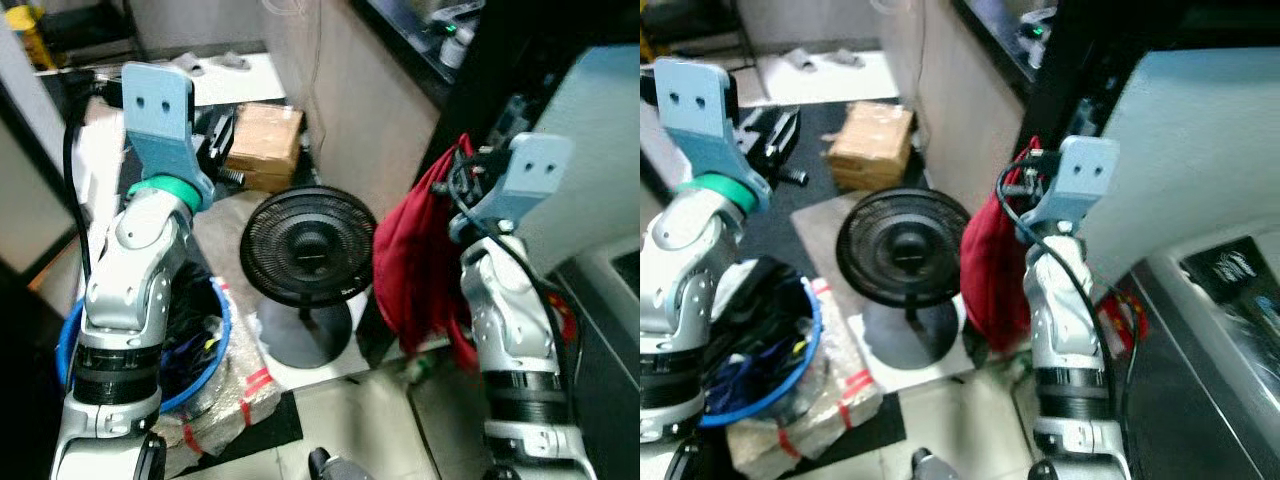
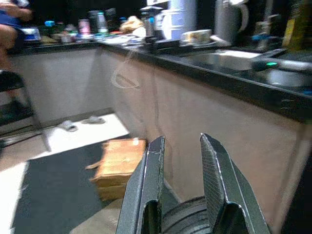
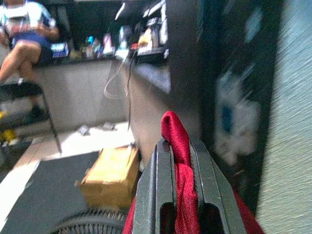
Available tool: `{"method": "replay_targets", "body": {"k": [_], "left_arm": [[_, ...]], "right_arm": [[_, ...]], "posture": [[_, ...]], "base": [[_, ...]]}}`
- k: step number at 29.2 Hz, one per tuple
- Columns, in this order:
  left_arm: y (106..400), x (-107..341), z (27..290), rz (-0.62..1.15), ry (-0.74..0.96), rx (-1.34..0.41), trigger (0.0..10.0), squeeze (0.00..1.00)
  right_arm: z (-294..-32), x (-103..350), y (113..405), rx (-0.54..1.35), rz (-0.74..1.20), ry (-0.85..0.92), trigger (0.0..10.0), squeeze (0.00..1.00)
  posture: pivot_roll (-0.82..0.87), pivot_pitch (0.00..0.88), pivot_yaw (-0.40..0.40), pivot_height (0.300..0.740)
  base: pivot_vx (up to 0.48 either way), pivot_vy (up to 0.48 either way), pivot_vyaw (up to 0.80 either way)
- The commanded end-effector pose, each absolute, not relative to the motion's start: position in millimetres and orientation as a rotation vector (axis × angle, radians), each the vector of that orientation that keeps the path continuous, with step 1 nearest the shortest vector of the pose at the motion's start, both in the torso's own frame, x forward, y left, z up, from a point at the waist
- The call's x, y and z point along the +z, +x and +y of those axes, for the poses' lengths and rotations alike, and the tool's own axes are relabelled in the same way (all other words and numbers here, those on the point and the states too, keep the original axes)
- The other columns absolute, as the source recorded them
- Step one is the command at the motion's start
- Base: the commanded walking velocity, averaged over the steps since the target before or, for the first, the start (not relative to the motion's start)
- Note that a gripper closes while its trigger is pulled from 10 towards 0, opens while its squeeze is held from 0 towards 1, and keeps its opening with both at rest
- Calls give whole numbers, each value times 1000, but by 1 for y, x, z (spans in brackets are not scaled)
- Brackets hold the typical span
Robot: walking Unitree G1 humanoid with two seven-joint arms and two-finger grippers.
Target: Clothes washing
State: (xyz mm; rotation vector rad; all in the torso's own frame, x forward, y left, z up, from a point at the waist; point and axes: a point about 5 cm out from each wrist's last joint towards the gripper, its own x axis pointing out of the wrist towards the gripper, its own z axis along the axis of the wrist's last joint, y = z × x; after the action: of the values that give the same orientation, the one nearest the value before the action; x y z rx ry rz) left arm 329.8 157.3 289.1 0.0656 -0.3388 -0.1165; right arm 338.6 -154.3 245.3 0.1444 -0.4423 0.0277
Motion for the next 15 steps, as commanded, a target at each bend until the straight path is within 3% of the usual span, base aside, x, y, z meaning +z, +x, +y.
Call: {"method": "replay_targets", "body": {"k": [1,7,15], "left_arm": [[331,287,161,-330,76,-106,10000,0],[331,291,162,-338,81,-104,10000,0],[332,291,162,-338,82,-105,10000,0]], "right_arm": [[-151,255,337,45,-489,166,10000,0],[-134,307,326,130,-696,243,10000,0],[-129,322,324,148,-751,268,10000,0]], "posture": [[31,40,28,740],[36,37,35,740],[42,39,38,740]], "base": [[0,0,-800],[0,0,-800],[0,0,-800]]}}
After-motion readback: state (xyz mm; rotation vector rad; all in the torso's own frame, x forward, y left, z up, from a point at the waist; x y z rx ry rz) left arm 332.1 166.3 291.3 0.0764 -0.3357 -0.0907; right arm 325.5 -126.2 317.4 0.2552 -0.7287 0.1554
